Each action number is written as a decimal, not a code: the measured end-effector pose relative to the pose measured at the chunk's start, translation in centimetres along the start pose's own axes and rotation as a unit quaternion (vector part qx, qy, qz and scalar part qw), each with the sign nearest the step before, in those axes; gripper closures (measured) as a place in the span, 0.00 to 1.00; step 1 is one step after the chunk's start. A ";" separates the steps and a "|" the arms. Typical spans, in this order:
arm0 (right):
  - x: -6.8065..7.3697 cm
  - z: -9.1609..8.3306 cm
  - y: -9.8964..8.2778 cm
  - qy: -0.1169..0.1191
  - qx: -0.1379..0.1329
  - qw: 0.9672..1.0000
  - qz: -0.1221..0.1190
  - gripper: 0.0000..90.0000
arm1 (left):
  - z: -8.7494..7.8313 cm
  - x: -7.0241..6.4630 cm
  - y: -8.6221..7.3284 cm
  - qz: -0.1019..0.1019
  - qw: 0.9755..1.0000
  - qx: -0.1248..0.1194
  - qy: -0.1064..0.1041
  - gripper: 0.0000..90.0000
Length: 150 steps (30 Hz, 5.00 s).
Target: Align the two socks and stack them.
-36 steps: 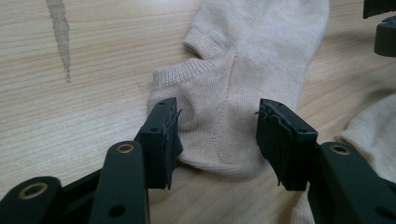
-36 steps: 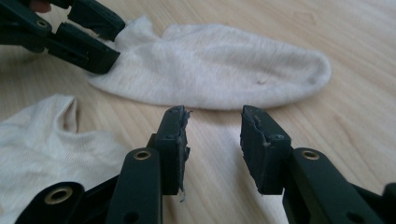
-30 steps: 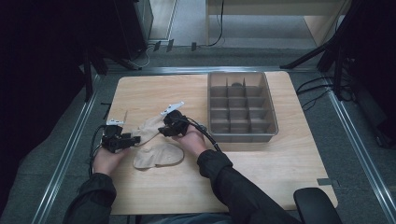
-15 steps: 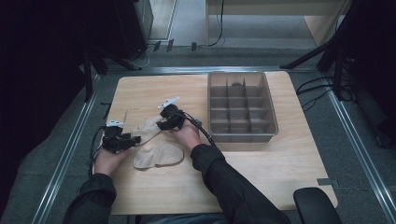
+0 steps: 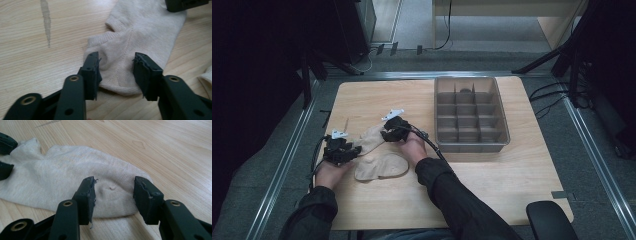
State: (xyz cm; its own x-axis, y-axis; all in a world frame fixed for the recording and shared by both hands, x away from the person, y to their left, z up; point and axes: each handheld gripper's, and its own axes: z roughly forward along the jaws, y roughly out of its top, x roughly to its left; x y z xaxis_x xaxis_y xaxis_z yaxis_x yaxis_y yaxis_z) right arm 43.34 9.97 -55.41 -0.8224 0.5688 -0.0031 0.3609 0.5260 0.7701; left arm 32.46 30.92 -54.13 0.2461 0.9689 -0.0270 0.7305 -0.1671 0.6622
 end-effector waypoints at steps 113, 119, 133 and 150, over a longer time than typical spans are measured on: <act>5.5 -9.8 -7.0 0.048 0.052 0.997 0.032 0.82 | -3.4 -2.0 -2.2 0.016 0.988 0.086 -0.129 0.82; 4.4 -10.7 -7.4 0.049 0.063 0.995 0.054 0.96 | -3.4 -2.1 -2.1 0.022 0.990 0.085 -0.111 0.88; 3.7 -12.8 -8.7 0.067 0.080 0.994 0.038 0.96 | -3.4 -2.2 -2.2 0.016 0.991 0.083 -0.103 0.88; 4.4 -11.9 -5.8 0.088 0.039 0.995 0.020 0.82 | -5.2 -1.9 -2.6 -0.007 0.991 0.068 -0.115 0.79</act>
State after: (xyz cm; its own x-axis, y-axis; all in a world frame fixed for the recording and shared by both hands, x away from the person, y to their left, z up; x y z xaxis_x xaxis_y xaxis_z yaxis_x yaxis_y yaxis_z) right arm 32.43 1.90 -52.32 -0.8686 0.4746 0.1427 0.4219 0.5571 0.7153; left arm 26.79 30.49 -51.90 0.3632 0.9065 -0.2153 0.8100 -0.1930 0.5537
